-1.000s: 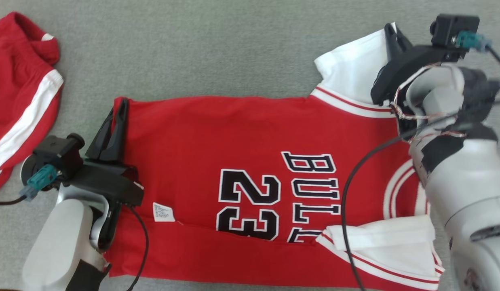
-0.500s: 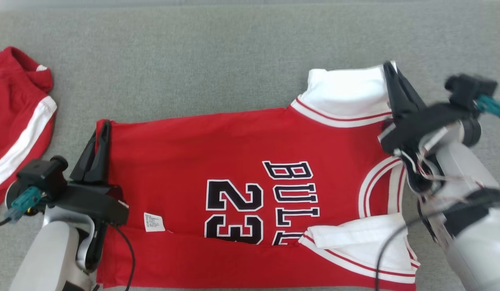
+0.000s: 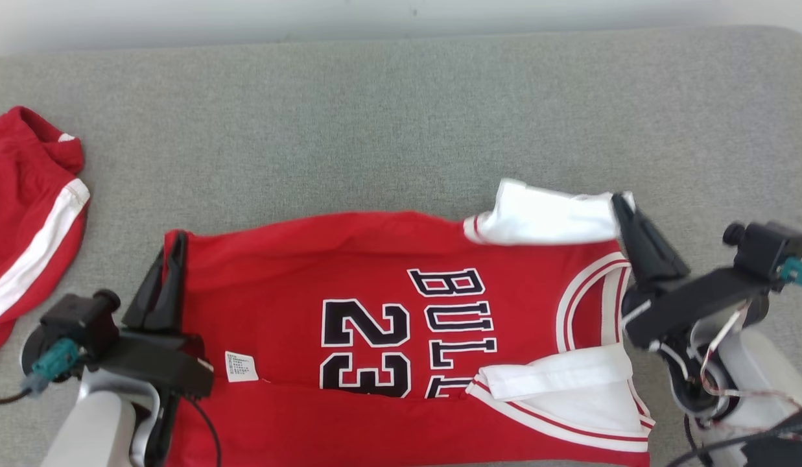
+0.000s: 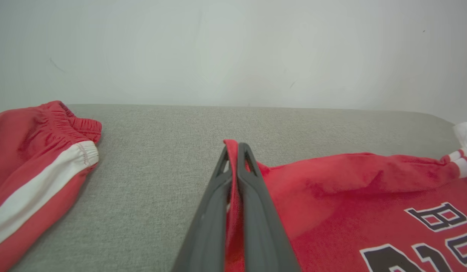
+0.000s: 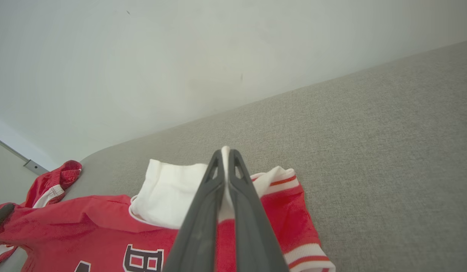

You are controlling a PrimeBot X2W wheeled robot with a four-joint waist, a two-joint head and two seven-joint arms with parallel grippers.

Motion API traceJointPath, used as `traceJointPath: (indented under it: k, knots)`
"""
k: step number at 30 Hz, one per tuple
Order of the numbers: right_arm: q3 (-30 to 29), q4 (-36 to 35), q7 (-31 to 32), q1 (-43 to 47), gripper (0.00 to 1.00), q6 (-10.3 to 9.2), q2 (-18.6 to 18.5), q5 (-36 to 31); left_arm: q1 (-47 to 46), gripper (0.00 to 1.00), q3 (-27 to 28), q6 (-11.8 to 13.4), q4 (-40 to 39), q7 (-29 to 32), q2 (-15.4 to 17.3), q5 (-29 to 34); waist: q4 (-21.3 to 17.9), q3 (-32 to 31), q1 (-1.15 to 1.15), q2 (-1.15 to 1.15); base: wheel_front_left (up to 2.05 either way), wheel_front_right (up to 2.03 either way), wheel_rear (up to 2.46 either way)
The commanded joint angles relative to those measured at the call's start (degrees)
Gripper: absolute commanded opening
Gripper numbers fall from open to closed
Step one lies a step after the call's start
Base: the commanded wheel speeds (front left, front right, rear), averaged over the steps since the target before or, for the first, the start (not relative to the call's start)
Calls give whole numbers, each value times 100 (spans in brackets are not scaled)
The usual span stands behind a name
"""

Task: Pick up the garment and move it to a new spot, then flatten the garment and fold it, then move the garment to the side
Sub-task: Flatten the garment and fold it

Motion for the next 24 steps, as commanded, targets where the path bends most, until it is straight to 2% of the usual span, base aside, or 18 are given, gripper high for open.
traceJointPath:
  k: [1,13,24]
  knots:
    - [6,-78,34,114,0,-6,-40,32,145,0,-3,-9,-17,-58,34,56,-11,-54,1,0,0,0,0]
    - [-83,-857,335,1149,0,-6,-245,147,681,0,-18,-5,-53,-224,-31,84,15,-322,1,0,0,0,0]
    - [-139,-1079,598,1708,0,-6,-191,-45,1017,0,111,-98,40,-258,-157,127,-15,-518,1,0,0,0,0]
